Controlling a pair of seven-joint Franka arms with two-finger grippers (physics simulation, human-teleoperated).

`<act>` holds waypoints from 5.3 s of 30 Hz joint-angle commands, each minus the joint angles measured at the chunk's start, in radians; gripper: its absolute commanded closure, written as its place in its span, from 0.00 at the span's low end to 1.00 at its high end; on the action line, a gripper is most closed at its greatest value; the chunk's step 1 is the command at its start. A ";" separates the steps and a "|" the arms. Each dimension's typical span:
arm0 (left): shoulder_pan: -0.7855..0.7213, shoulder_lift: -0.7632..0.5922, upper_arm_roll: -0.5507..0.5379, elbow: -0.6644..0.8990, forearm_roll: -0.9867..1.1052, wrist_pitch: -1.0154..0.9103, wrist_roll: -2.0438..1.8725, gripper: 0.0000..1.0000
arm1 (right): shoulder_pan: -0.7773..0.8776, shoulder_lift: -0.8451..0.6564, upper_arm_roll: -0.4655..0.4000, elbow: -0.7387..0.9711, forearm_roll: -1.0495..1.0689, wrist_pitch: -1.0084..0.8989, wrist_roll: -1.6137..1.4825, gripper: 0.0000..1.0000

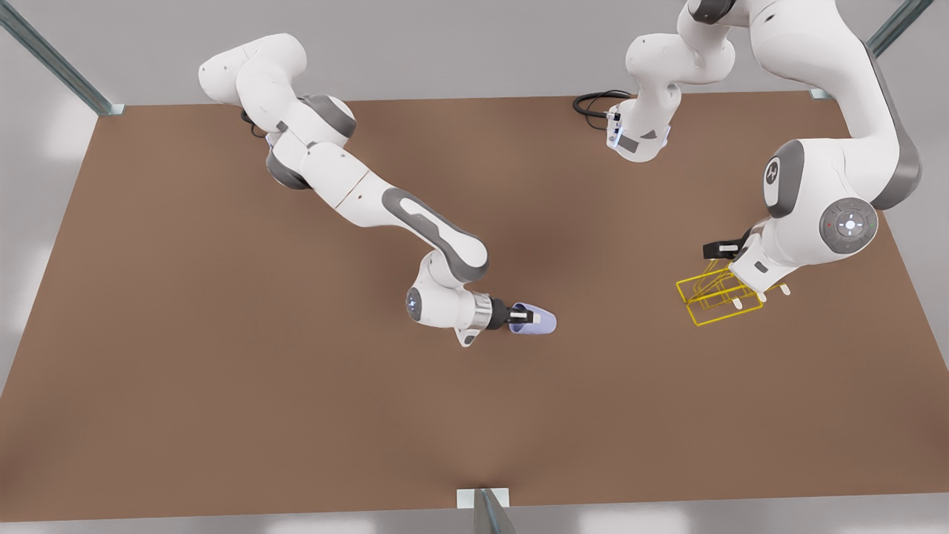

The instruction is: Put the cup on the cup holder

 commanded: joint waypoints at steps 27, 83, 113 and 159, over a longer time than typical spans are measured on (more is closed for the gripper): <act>-0.196 0.435 -0.306 0.274 0.040 0.465 -2.181 0.00 | -0.489 -0.961 -0.471 -0.466 -0.830 -0.869 -0.121 0.00; -0.296 0.451 -0.227 -0.229 0.025 1.033 -2.209 0.00 | -0.509 -0.803 -0.419 -0.239 -0.801 -1.007 -0.218 0.00; -0.384 0.387 -0.142 0.231 0.265 0.197 -2.360 0.23 | -0.507 -0.789 -0.420 -0.224 -0.800 -1.004 -0.207 0.00; -1.034 0.786 1.030 -0.471 0.830 0.538 -2.266 0.22 | -0.524 -0.784 -0.420 -0.229 -0.783 -1.005 -0.221 0.00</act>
